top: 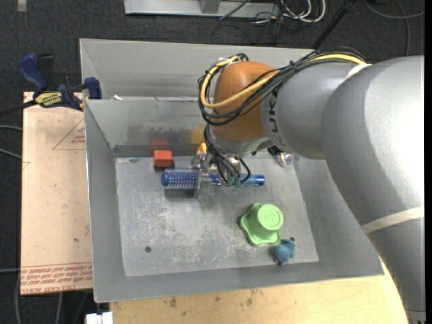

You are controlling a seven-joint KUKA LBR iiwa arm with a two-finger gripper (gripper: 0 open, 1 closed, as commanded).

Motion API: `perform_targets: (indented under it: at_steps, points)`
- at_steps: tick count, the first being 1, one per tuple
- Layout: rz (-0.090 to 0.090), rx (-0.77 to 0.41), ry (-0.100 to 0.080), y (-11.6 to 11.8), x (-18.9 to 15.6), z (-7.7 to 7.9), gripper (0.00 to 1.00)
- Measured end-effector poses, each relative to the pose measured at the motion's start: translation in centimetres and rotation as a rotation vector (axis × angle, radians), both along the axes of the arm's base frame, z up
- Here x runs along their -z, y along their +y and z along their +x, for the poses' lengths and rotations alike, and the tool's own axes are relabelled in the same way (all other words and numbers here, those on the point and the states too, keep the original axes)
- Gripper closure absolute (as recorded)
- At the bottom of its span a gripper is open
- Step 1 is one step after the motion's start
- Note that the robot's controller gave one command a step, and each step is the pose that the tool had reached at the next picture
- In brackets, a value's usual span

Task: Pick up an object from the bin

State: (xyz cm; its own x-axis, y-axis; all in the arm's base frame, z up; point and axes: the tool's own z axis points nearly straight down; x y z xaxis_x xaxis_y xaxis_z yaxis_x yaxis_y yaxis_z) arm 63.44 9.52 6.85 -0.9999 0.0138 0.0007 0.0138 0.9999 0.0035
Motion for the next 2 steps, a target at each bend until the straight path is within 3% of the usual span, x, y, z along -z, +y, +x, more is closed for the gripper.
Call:
perform_targets:
  at_steps: [2]
  points:
    - [-0.001,0.001,-0.009,0.1,-11.8,0.3,1.0]
